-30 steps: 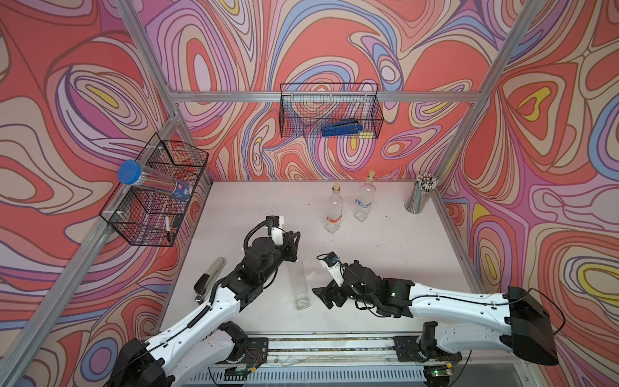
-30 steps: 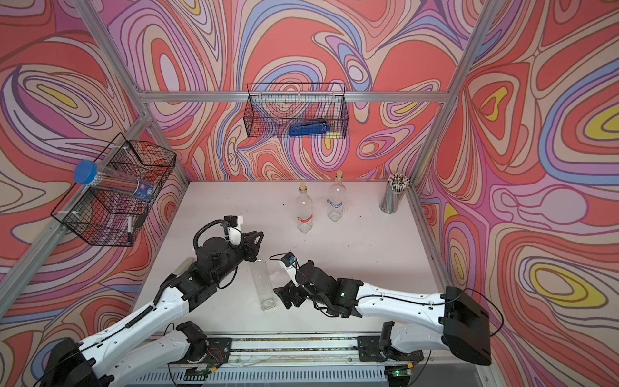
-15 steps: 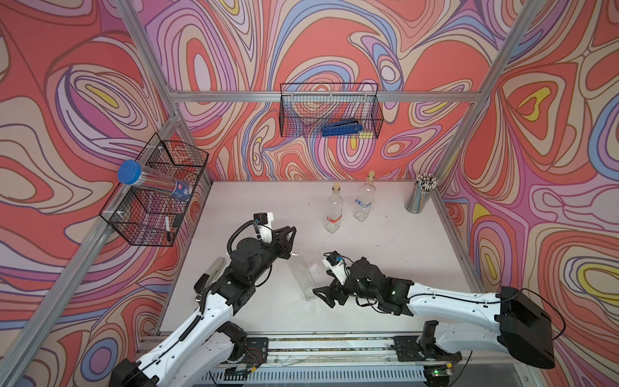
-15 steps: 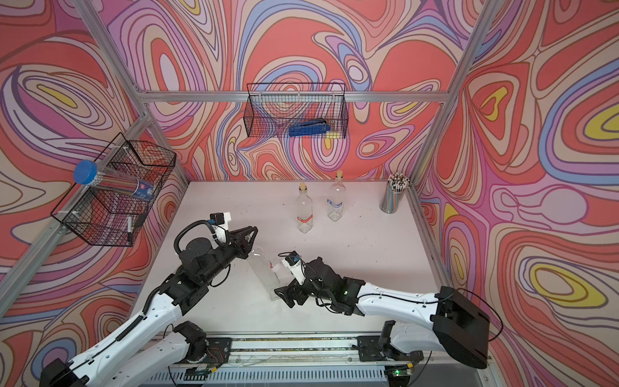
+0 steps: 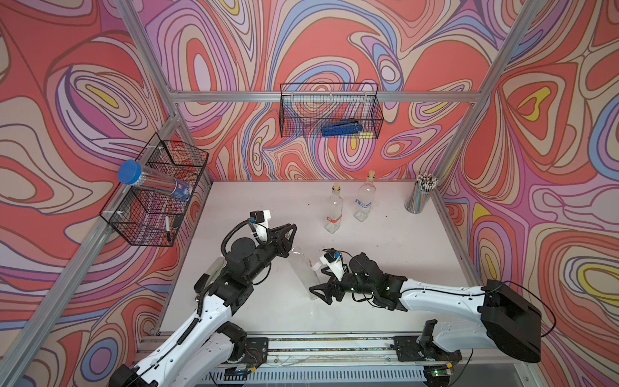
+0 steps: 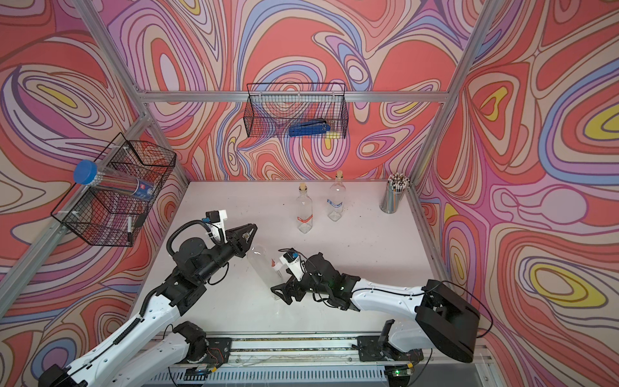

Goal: Remove the label from the bottle
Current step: Adjust the bottle.

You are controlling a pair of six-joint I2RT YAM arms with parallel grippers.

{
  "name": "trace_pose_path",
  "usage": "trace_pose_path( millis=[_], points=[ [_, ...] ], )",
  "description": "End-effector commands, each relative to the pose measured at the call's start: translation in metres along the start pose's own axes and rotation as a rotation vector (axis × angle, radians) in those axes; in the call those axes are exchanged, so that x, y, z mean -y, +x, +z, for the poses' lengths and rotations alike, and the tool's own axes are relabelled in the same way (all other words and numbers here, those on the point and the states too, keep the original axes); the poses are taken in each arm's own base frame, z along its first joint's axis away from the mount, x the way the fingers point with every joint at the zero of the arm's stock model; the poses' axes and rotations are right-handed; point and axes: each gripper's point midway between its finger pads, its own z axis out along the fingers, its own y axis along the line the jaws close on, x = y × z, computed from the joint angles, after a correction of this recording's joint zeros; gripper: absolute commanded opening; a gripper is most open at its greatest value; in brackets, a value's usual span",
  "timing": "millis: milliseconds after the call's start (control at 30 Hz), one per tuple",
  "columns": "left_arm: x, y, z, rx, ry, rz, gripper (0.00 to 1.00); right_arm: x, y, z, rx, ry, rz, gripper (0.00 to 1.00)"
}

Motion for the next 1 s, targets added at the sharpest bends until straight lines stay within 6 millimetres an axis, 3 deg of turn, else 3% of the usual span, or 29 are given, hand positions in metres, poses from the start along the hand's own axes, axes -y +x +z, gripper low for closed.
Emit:
trace_pose_path(
  millis=[0,300,433,667,933,967],
  points=[
    [0.042,-0.052,-0.011,0.15,0.152,-0.033,0.0,-0.009,-0.003,0.002,0.013,-0.062,-0.002,0.94],
    [0.054,-0.06,-0.011,0.162,0.216,-0.066,0.0,-0.015,-0.012,0.001,0.037,-0.104,-0.013,0.89],
    [0.053,-0.06,-0.008,0.169,0.232,-0.089,0.0,-0.018,-0.016,0.002,0.044,-0.121,-0.019,0.71],
    [0.049,-0.055,-0.004,0.155,0.224,-0.097,0.0,-0.016,-0.024,-0.009,0.079,-0.088,-0.025,0.51],
    [0.038,-0.046,0.003,0.138,0.202,-0.117,0.0,-0.011,-0.033,-0.017,0.086,-0.036,-0.043,0.01],
    [0.037,-0.045,0.004,0.135,0.198,-0.119,0.0,-0.01,-0.034,-0.017,0.084,-0.025,-0.046,0.0]
  ],
)
